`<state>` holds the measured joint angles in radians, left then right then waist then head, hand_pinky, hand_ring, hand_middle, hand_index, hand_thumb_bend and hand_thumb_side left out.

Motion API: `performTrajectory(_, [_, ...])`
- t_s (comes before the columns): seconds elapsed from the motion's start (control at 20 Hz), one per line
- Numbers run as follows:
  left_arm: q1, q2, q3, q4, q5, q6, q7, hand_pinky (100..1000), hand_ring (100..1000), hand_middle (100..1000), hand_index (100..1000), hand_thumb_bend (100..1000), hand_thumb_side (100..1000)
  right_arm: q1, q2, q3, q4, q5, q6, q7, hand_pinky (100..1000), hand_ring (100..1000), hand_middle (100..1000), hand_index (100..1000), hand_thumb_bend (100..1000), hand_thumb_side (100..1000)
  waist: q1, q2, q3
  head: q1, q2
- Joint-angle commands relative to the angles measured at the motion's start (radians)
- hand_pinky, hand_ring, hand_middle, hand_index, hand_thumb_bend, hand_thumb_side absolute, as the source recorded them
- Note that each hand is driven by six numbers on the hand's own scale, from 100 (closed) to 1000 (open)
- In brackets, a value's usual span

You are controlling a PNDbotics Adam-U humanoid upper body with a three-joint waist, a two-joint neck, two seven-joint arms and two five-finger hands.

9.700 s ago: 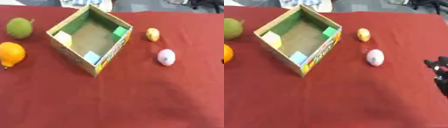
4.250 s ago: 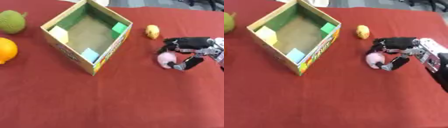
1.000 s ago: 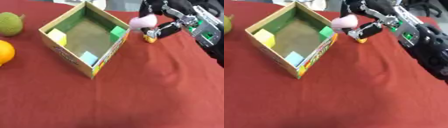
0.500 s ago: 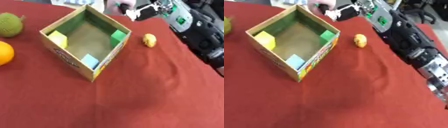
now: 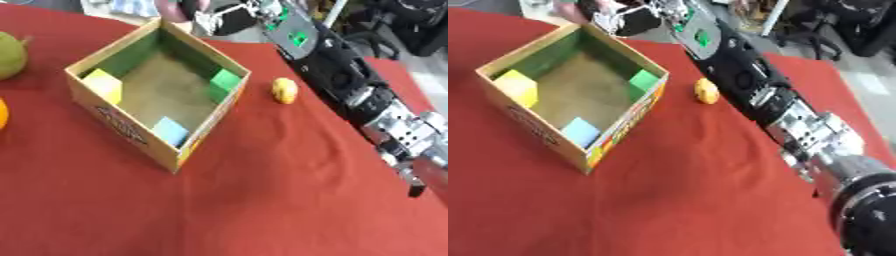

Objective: Pick up objects on the table and place them in the box.

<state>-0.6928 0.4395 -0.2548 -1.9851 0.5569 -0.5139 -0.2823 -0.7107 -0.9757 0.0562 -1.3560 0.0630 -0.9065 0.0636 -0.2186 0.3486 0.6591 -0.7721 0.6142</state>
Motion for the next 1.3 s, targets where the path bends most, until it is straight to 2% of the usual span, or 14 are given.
performTrajectory(0.05, [-0.025, 0.018, -0.001, -0.015, 0.033, 0.004, -0.031, 833, 800, 766, 795, 100, 551, -0.025, -0.017, -0.022, 0.036, -0.028, -0.001, 0.048, 896, 100, 547, 663, 100, 219, -0.006, -0.003, 0.008, -0.029, -0.018])
performTrajectory(0.1, [-0.026, 0.016, -0.002, -0.015, 0.038, 0.007, -0.039, 833, 800, 767, 795, 100, 571, -0.028, -0.014, -0.027, 0.045, -0.027, -0.001, 0.064, 899, 100, 554, 669, 100, 288, -0.007, -0.001, 0.012, -0.034, -0.02])
performTrajectory(0.15, [-0.026, 0.013, -0.002, -0.015, 0.04, 0.011, -0.046, 833, 800, 767, 795, 100, 571, -0.031, -0.011, -0.032, 0.055, -0.025, -0.001, 0.081, 907, 100, 572, 688, 100, 276, -0.007, 0.001, 0.015, -0.04, -0.02])
performTrajectory(0.3, [-0.023, 0.009, -0.003, -0.015, 0.042, 0.019, -0.058, 833, 801, 767, 794, 100, 572, -0.038, -0.006, -0.037, 0.067, 0.001, -0.001, 0.129, 916, 100, 625, 746, 100, 109, -0.007, 0.004, 0.019, -0.048, -0.022])
performTrajectory(0.35, [-0.024, 0.007, -0.004, -0.015, 0.042, 0.021, -0.06, 833, 801, 767, 794, 100, 572, -0.038, -0.006, -0.037, 0.067, 0.015, -0.001, 0.146, 918, 100, 649, 770, 100, 100, -0.007, 0.004, 0.019, -0.05, -0.022])
performTrajectory(0.5, [-0.023, 0.003, -0.005, -0.015, 0.041, 0.026, -0.063, 833, 801, 768, 794, 100, 572, -0.035, -0.001, -0.048, 0.075, 0.064, -0.001, 0.196, 916, 100, 676, 801, 100, 100, -0.007, 0.004, 0.017, -0.052, -0.024])
performTrajectory(0.6, [-0.018, 0.003, -0.005, -0.015, 0.038, 0.029, -0.063, 834, 801, 768, 794, 100, 572, -0.035, 0.01, -0.076, 0.094, 0.09, -0.001, 0.266, 917, 100, 687, 813, 100, 118, -0.007, 0.003, 0.015, -0.053, -0.025])
performTrajectory(0.8, [-0.014, 0.004, -0.003, -0.015, 0.033, 0.033, -0.059, 834, 802, 769, 794, 100, 572, -0.023, 0.02, -0.115, 0.126, 0.079, -0.001, 0.359, 914, 100, 690, 817, 100, 138, -0.007, 0.002, 0.009, -0.052, -0.031])
performTrajectory(1.1, [-0.007, 0.004, -0.004, -0.015, 0.02, 0.038, -0.058, 834, 802, 770, 794, 100, 573, 0.007, 0.019, -0.147, 0.181, 0.136, -0.001, 0.354, 917, 100, 700, 828, 100, 160, -0.007, 0.003, 0.004, -0.046, -0.038])
performTrajectory(1.3, [-0.004, 0.004, -0.005, -0.015, 0.015, 0.04, -0.058, 835, 803, 770, 794, 100, 574, 0.023, 0.018, -0.138, 0.182, 0.222, -0.001, 0.335, 956, 100, 770, 900, 100, 211, -0.006, 0.004, -0.003, -0.042, -0.04])
